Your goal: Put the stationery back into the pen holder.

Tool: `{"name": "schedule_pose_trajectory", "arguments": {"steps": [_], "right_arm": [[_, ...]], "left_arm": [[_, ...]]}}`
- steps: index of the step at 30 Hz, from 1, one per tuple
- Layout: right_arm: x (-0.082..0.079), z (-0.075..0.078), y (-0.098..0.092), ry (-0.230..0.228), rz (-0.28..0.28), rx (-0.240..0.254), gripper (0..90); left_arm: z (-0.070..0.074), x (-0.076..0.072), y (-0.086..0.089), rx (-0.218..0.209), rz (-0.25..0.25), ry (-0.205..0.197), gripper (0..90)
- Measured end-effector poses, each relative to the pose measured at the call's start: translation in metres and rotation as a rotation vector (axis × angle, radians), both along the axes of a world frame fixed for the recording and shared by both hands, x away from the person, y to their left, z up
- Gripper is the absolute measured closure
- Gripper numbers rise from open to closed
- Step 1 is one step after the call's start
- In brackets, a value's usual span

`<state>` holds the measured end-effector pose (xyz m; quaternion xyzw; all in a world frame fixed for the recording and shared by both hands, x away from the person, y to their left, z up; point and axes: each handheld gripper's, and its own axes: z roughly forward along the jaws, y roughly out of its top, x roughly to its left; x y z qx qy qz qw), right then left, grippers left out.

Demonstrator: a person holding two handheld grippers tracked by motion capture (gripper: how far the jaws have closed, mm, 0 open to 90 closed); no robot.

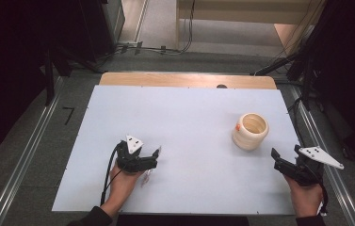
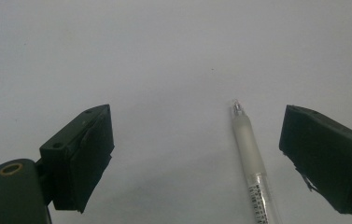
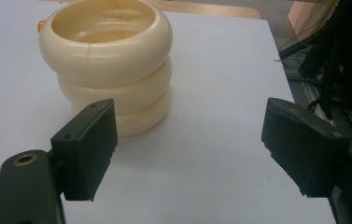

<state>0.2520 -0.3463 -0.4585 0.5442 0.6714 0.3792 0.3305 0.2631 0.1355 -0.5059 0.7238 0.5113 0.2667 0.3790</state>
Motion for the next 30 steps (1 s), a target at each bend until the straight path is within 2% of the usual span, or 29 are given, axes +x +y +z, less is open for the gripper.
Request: {"name": "schedule_pose_trajectory", "arguments": {"steps": [12, 19, 23, 30], "right_arm": [[0.0003, -0.0004, 0.0005, 0.003, 0.001, -0.002, 16.9], [0.0004, -0.0003, 0.0000, 0.001, 0.002, -0.005, 16.9], [0.0004, -0.0003, -0.0001, 0.000, 0.004, -0.006, 16.9], [0.0003, -0.0005, 0.0002, 0.005, 0.003, -0.004, 16.9]], "left_arm": [[-0.0023, 0.0021, -0.0004, 0.008, -0.003, 0.019, 10.9], [-0.0041, 0.0031, -0.0024, 0.012, -0.020, 0.025, 15.5], [-0.0058, 0.0044, -0.0038, 0.009, -0.030, 0.046, 16.3], [-0.0073, 0.0048, -0.0044, 0.006, -0.042, 0.056, 21.1]]}}
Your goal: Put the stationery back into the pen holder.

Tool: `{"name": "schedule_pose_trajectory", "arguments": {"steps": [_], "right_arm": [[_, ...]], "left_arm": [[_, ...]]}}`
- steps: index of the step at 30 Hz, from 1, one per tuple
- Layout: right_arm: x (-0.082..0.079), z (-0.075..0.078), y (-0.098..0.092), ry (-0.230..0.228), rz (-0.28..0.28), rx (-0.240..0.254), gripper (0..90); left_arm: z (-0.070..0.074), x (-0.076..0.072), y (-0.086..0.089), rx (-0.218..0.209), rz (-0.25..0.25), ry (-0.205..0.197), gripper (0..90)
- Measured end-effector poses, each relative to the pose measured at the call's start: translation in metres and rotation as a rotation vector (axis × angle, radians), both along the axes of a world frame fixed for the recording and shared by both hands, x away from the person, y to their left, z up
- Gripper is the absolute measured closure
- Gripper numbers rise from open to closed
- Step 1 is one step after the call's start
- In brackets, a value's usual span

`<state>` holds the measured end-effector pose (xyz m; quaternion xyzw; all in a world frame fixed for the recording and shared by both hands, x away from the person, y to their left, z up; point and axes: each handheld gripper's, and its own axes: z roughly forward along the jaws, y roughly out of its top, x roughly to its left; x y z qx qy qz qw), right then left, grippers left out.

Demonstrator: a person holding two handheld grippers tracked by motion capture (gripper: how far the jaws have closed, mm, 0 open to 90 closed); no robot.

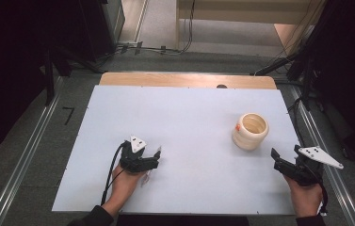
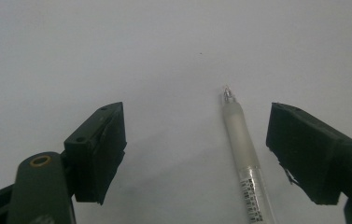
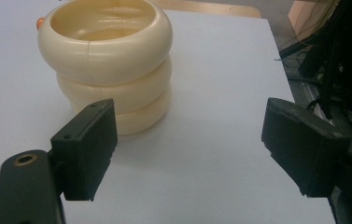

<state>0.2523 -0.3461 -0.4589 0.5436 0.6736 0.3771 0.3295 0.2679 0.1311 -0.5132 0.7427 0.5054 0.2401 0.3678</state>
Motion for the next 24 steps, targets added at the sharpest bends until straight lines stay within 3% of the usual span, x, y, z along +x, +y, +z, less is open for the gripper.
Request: {"name": "schedule_pose_trajectory", "arguments": {"steps": [24], "right_arm": [[0.0005, -0.0004, 0.0003, 0.001, 0.001, -0.001, 16.9]], "left_arm": [[-0.0053, 0.0025, -0.0027, 0.006, -0.048, 0.058, 34.5]]}}
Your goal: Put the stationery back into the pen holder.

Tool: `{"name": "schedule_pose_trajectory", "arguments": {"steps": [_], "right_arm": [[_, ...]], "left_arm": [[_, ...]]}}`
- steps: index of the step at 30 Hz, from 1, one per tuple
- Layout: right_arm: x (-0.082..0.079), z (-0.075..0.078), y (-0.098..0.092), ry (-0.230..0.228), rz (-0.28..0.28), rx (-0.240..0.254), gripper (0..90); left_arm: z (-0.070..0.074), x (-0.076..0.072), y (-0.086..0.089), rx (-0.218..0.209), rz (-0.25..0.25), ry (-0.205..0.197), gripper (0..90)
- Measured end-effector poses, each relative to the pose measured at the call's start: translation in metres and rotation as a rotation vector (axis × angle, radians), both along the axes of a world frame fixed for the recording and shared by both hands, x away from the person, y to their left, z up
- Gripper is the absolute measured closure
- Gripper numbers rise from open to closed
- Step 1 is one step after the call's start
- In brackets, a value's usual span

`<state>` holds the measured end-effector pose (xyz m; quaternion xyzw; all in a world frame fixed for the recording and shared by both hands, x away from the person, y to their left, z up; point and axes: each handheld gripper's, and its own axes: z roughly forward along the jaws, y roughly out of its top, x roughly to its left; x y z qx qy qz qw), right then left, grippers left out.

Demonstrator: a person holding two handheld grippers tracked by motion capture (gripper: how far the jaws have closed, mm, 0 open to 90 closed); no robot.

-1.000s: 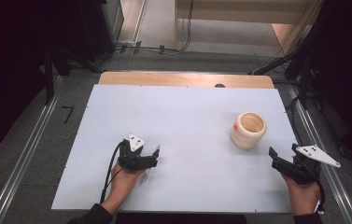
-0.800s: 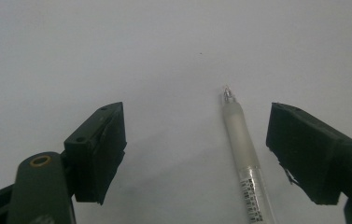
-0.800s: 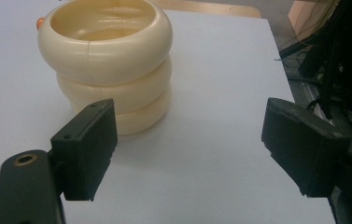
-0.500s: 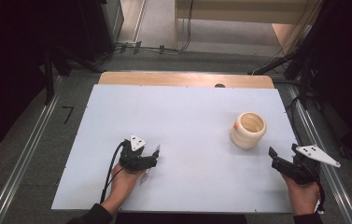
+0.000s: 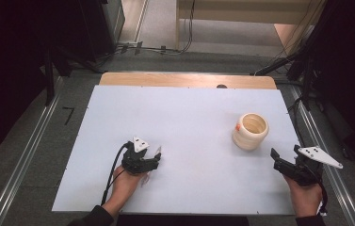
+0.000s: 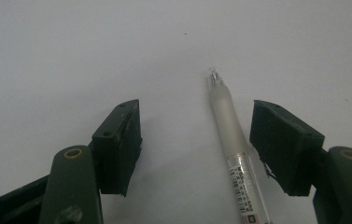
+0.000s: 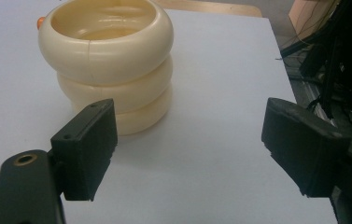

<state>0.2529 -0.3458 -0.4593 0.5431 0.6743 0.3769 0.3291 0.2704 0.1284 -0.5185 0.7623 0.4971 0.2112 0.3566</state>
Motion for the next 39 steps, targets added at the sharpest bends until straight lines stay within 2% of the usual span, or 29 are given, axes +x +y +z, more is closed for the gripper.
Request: {"name": "schedule_pose_trajectory", "arguments": {"steps": [5, 11, 24, 30, 36, 39], "right_arm": [[0.0002, -0.0002, 0.0003, 0.002, 0.000, 0.000, 16.9], [0.0001, -0.0001, 0.0006, 0.003, -0.001, 0.001, 16.9], [0.0000, -0.0001, 0.0009, 0.003, -0.001, -0.002, 16.9], [-0.0001, -0.0001, 0.0011, 0.004, -0.002, -0.002, 16.9], [-0.0002, -0.0002, 0.0009, 0.003, 0.000, -0.003, 16.9], [-0.0003, -0.0002, 0.0014, 0.005, -0.001, -0.001, 16.9]], "left_arm": [[-0.0001, -0.0006, 0.0002, 0.009, 0.005, -0.005, 39.4], [0.0002, -0.0025, -0.0018, 0.031, -0.021, -0.010, 46.6], [-0.0010, -0.0047, -0.0056, 0.028, -0.058, -0.027, 66.1], [-0.0010, -0.0041, -0.0050, 0.024, -0.063, -0.022, 69.8], [-0.0015, -0.0045, -0.0058, 0.018, -0.068, -0.021, 77.9], [-0.0014, -0.0042, -0.0051, 0.019, -0.074, -0.019, 78.3]]}}
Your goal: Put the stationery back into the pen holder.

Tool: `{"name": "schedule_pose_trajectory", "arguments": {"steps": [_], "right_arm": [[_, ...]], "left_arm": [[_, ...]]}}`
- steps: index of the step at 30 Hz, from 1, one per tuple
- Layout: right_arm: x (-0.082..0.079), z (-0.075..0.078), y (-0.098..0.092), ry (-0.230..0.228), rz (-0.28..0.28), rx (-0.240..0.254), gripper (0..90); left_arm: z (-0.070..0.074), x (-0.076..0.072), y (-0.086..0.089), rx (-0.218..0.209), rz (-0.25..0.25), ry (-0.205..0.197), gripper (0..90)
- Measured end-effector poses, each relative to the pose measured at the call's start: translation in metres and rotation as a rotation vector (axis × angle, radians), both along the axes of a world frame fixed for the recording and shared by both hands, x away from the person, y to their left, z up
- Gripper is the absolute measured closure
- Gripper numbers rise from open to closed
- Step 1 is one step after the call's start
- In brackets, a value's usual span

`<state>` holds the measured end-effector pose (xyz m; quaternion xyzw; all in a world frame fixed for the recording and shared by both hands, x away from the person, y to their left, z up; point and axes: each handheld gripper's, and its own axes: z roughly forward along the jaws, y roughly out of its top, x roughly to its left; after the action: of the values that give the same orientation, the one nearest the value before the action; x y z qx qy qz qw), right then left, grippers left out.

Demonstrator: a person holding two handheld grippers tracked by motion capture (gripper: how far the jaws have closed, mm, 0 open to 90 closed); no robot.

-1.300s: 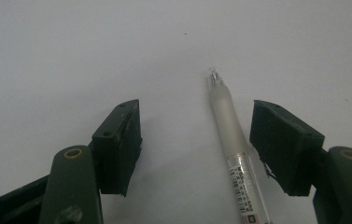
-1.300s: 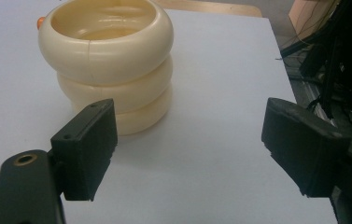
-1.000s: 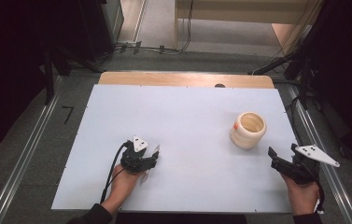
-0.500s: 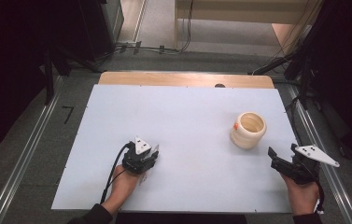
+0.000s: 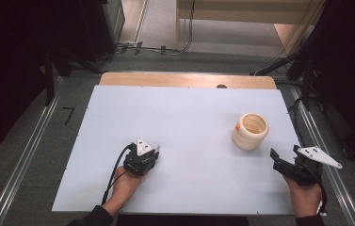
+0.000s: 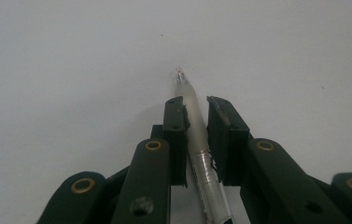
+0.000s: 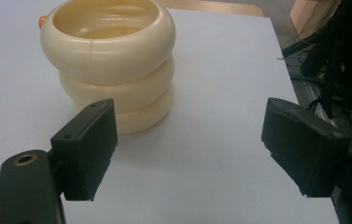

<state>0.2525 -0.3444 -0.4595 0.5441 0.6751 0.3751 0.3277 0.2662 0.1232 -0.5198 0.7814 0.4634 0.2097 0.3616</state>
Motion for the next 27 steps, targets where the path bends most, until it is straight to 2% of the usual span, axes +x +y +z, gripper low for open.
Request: {"name": "schedule_pose_trajectory", "arguments": {"steps": [8, 15, 22, 27], "right_arm": [[0.000, 0.000, 0.000, -0.002, 0.003, -0.001, 16.9], [0.000, 0.001, 0.000, -0.006, 0.003, 0.001, 16.9], [-0.001, 0.001, 0.001, -0.010, 0.008, 0.000, 16.9], [-0.001, 0.001, 0.001, -0.010, 0.009, 0.001, 16.9]], "left_arm": [[0.000, 0.000, 0.001, -0.003, -0.002, -0.001, 80.2], [0.002, 0.001, 0.003, -0.028, 0.010, 0.010, 81.1], [0.007, 0.001, 0.008, -0.062, 0.032, -0.005, 81.2], [0.010, 0.001, 0.009, -0.076, 0.030, -0.011, 81.3]]}}
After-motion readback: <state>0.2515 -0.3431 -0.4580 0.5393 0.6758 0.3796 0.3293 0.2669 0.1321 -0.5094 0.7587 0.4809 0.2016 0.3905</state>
